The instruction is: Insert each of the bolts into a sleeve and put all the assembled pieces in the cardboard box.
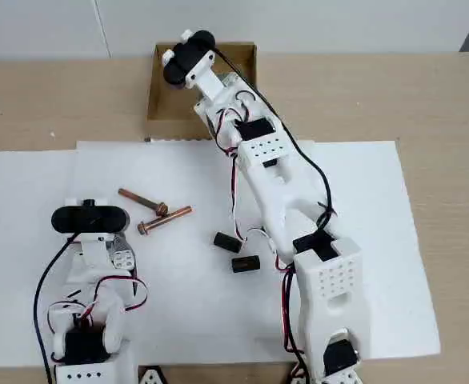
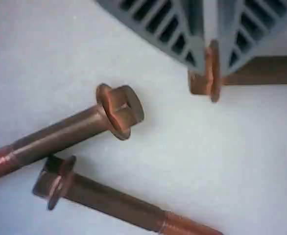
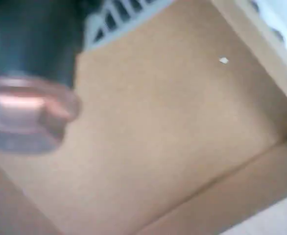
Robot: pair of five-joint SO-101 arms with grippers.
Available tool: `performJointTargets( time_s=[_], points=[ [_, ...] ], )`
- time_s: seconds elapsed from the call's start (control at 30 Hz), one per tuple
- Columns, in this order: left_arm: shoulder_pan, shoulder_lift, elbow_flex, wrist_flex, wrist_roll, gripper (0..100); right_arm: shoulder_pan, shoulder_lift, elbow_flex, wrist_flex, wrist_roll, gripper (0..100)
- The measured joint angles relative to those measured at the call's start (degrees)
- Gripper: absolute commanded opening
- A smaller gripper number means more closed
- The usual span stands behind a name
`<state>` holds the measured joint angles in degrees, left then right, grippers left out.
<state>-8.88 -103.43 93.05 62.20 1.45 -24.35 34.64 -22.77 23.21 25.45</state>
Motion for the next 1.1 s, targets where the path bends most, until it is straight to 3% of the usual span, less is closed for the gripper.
performJointTargets(
  time_s=[0.53,0.7,0.97,1.1],
  points=[
    [0.0,0.0,0.0,0.0,-0.2,1,-1.1,0.1,-1.1,2.0,0.0,11.7],
    [0.0,0.0,0.0,0.0,-0.2,1,-1.1,-1.1,-1.1,9.8,0.0,0.4],
    [0.0,0.0,0.0,0.0,-0.2,1,-1.1,-9.8,-1.1,25.0,-0.3,0.2],
    [0.0,0.0,0.0,0.0,-0.2,1,-1.1,-13.5,-1.1,34.8,-4.9,0.3]
  ],
)
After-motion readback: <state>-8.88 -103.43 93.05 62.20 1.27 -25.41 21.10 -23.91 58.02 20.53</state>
